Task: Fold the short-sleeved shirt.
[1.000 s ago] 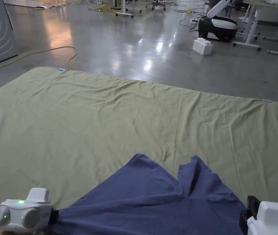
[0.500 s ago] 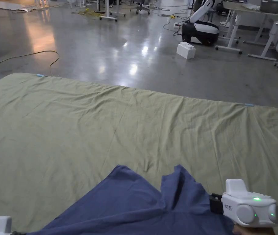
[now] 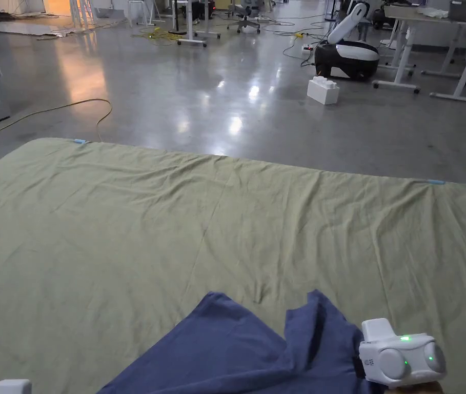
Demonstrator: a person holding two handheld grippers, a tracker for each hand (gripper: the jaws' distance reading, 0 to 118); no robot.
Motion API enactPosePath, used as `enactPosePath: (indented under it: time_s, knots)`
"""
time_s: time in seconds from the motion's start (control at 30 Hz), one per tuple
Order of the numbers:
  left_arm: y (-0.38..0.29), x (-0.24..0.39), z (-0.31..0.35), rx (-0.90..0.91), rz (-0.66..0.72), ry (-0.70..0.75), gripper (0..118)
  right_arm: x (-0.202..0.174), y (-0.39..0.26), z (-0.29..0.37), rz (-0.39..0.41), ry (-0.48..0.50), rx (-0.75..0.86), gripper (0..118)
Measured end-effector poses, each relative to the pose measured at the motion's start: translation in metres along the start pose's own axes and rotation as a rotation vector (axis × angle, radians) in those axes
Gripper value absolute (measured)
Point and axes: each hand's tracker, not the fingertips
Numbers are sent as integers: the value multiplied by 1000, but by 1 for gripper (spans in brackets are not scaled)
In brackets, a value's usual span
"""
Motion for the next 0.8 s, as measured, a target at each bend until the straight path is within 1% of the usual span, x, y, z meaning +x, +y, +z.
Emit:
enactPosePath:
  time_s: [0.03, 0.1, 0.13, 0.17, 0.23, 0.3, 0.37, 0.4, 0.43, 0.53, 0.57, 0.6, 0.7, 0.77, 0.8]
  knots:
    - [-2, -11, -13, 7, 10, -5, 6, 1, 0, 6, -2, -9, 8, 3]
    - [2, -13, -10, 32, 22, -20, 6, 4, 0, 22, -59, -42, 91, 3]
    - [5, -14, -7, 49, 25, -24, 6, 7, 0, 34, -81, -43, 128, 3]
    - [5, -15, -8, 70, 20, -27, 6, 10, 2, 48, -84, -35, 171, 3]
    - [14, -16, 0, 121, 11, -42, 5, 12, 5, 78, -67, -53, 239, 3]
    - [24, -22, 3, 130, 27, -43, 5, 16, 7, 107, -61, -68, 298, 3]
    - [41, -29, 15, 203, 90, -100, 5, 22, 10, 140, -84, -111, 372, 3]
    - [49, -30, 20, 224, 93, -101, 5, 25, 11, 154, -86, -115, 396, 3]
    - [57, -16, 43, 252, 83, -96, 5, 29, 12, 170, -95, -125, 435, 3]
    - [88, -12, 64, 339, 69, -119, 5, 41, 20, 213, -107, -170, 517, 3]
    - [101, -3, 80, 364, 59, -128, 5, 46, 24, 229, -102, -186, 561, 3]
    - [111, -1, 87, 392, 54, -130, 5, 50, 27, 241, -106, -193, 572, 3]
    - [151, 12, 110, 458, 30, -127, 5, 66, 38, 277, -134, -244, 659, 3]
    - [181, 20, 123, 493, 27, -141, 5, 78, 49, 302, -123, -282, 719, 3]
    - [193, 23, 129, 518, 31, -149, 5, 84, 52, 311, -155, -271, 718, 3]
